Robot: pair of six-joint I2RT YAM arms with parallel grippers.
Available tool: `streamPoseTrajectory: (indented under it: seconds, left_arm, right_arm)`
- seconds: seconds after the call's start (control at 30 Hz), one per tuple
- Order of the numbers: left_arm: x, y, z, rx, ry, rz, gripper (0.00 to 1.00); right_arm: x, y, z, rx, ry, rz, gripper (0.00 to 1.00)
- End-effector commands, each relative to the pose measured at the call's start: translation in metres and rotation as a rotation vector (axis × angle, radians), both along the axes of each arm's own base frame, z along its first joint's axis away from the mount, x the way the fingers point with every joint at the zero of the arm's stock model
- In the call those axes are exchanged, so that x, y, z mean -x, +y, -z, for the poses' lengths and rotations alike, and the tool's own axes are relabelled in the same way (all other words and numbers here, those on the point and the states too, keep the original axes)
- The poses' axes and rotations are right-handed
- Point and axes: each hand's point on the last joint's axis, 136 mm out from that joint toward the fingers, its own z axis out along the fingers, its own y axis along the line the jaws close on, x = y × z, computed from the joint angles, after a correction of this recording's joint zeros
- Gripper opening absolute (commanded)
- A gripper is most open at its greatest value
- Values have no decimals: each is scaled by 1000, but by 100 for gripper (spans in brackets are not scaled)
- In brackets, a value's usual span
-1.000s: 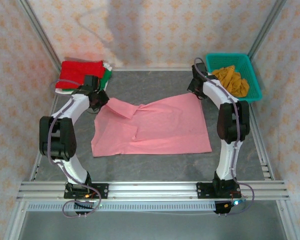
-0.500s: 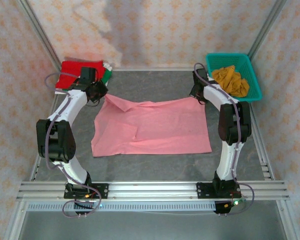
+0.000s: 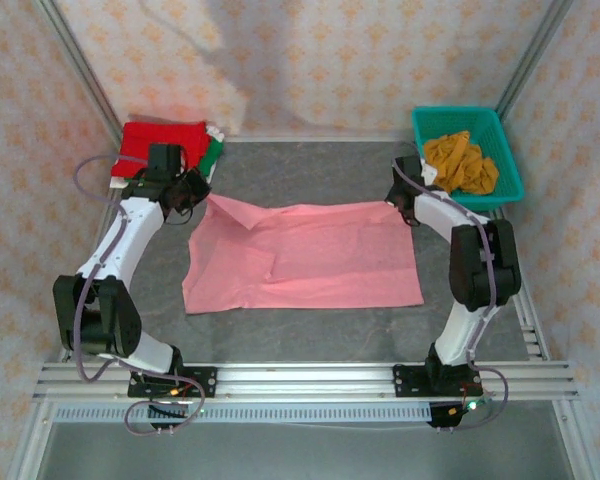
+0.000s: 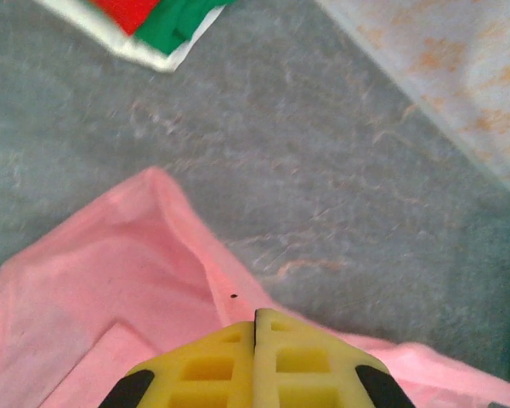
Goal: Fold and stack the t-shirts
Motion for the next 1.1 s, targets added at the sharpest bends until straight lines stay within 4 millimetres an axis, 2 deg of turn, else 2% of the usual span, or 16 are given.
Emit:
streamPoseTrajectory:
  seconds: [0.0,0.1,0.2,0.3,0.37,0.43,0.57,0.7,0.8,0.97,1.07]
  left_arm:
    - [26,1,15,4,68,-4,0]
    - [39,1,23,1,94,0,0]
    - [48,0,30,7,115,7,0]
    - [57,1,33,1,126,3,0]
    - [64,1,39,4,134,-3,0]
    - [71,1,47,8,145,-10,0]
    - [82,2,63,3,178,-10,0]
    - [82,1,70,5,188,-5,0]
    - [77,0,70,12,182,2,0]
    - [75,2,70,-1,172,1,0]
    - [77,0,74,0,187,9,0]
  right_arm:
    - [7,-8,-5,13,-55,21,0]
    - [14,-5,7,-6,-40,12,0]
    - [18,-1,10,-39,-50,7,2]
    - [25,3,6,-77,-79,-12,2]
    - [31,8,4,-99,-81,-36,7]
    - [39,14,-1,-135,-100,-70,19]
    - [57,12,-14,-136,-121,-72,23]
    - [56,22,-23,-160,-54,-131,26]
    - [50,36,-14,-185,60,-186,30]
    - [46,45,18,-163,266,-204,38]
    - [46,47,25,-114,341,-200,40]
